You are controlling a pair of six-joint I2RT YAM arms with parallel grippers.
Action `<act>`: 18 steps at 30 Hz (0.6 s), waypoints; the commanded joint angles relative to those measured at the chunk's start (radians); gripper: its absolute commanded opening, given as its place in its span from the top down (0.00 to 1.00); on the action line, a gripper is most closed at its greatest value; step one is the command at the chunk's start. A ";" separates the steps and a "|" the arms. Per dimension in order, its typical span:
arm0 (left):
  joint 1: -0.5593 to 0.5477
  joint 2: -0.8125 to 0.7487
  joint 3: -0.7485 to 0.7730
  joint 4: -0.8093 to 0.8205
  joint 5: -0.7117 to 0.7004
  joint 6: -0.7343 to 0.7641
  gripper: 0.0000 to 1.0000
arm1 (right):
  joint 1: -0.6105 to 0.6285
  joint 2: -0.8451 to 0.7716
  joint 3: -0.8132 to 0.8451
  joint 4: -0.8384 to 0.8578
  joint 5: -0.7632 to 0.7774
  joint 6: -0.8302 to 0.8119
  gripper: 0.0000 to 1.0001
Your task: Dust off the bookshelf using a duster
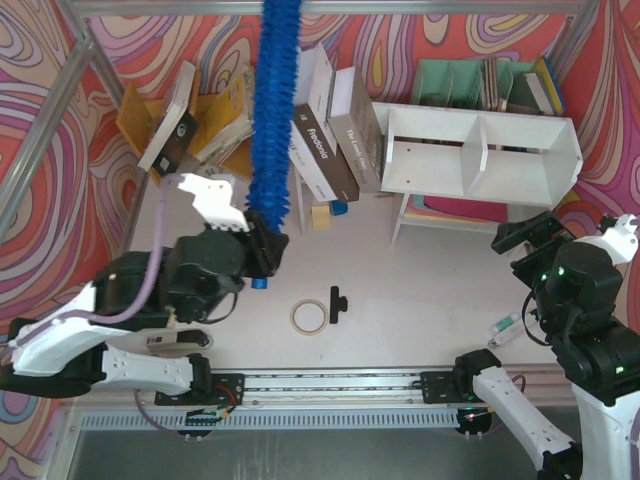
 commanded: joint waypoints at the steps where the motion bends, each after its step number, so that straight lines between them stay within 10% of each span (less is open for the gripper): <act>1: 0.003 -0.096 0.021 -0.061 -0.090 -0.011 1.00 | 0.005 0.001 0.005 0.022 0.007 -0.001 0.06; 18: 0.004 -0.186 -0.198 -0.190 -0.119 -0.235 1.00 | 0.006 0.039 0.020 0.035 -0.020 0.004 0.06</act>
